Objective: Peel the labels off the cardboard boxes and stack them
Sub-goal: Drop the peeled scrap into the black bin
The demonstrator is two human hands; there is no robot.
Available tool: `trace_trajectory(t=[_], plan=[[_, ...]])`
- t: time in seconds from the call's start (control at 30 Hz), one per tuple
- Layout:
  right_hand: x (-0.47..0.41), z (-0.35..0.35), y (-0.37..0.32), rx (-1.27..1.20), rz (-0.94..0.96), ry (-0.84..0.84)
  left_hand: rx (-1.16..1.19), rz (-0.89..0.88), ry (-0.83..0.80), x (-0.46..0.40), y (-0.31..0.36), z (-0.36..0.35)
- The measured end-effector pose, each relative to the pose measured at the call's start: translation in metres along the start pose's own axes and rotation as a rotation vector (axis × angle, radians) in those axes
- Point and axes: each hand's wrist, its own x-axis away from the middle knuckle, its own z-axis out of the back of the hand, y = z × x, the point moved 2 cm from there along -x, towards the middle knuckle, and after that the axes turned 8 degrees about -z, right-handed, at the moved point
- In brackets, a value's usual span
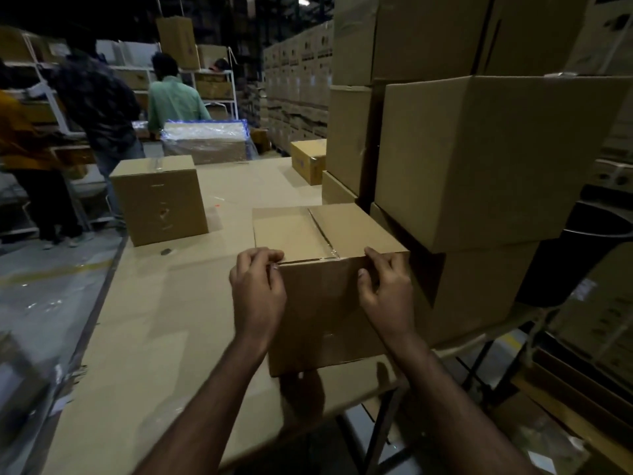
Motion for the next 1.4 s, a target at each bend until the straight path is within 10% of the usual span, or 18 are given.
trace_trajectory(t=[0.8, 1.4], plan=[[-0.011, -0.018, -0.062, -0.235, 0.142, 0.052, 0.097, -0.074, 0.048, -0.028, -0.001, -0.003], [-0.104, -0.329, -0.237, -0.438, -0.014, -0.088, 0.043, 0.231, 0.121, -0.221, -0.279, 0.094]])
